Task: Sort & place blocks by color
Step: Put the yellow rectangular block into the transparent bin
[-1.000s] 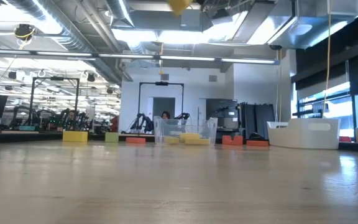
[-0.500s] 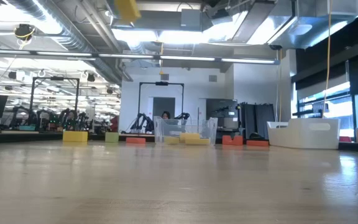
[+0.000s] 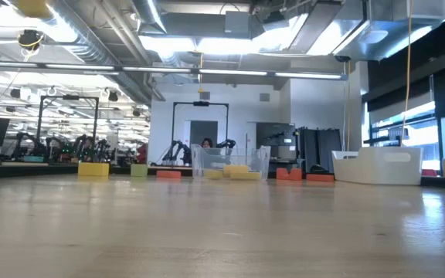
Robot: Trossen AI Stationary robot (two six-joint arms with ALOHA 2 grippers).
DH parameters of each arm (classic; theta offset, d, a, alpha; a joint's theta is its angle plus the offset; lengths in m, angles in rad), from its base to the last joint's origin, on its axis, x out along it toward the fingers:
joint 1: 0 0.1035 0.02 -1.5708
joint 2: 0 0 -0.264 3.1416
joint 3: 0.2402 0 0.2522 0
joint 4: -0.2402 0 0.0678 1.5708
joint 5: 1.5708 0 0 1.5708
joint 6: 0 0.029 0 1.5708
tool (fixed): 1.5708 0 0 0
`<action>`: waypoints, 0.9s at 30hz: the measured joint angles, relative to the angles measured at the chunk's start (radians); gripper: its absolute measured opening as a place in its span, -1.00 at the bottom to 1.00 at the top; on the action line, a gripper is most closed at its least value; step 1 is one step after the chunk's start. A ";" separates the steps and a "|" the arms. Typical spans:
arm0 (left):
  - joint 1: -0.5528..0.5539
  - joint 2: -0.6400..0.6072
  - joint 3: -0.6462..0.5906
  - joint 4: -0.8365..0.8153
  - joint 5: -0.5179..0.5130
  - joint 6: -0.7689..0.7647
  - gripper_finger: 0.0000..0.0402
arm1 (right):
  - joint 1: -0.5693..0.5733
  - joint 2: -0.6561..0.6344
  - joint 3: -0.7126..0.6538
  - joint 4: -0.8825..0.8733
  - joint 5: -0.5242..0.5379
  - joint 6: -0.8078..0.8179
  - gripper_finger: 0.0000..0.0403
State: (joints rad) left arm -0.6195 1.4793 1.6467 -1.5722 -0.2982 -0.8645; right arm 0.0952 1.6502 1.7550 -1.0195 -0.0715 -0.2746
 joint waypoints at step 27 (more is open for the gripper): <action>0.497 0.005 -0.229 0.266 -0.608 0.283 -0.79 | -0.096 -0.026 -0.002 -0.197 0.647 0.298 0.02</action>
State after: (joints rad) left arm -0.1228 1.4839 1.4181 -1.3065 -0.9060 -0.5820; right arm -0.0008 1.6239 1.7535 -1.2163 0.5755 0.0234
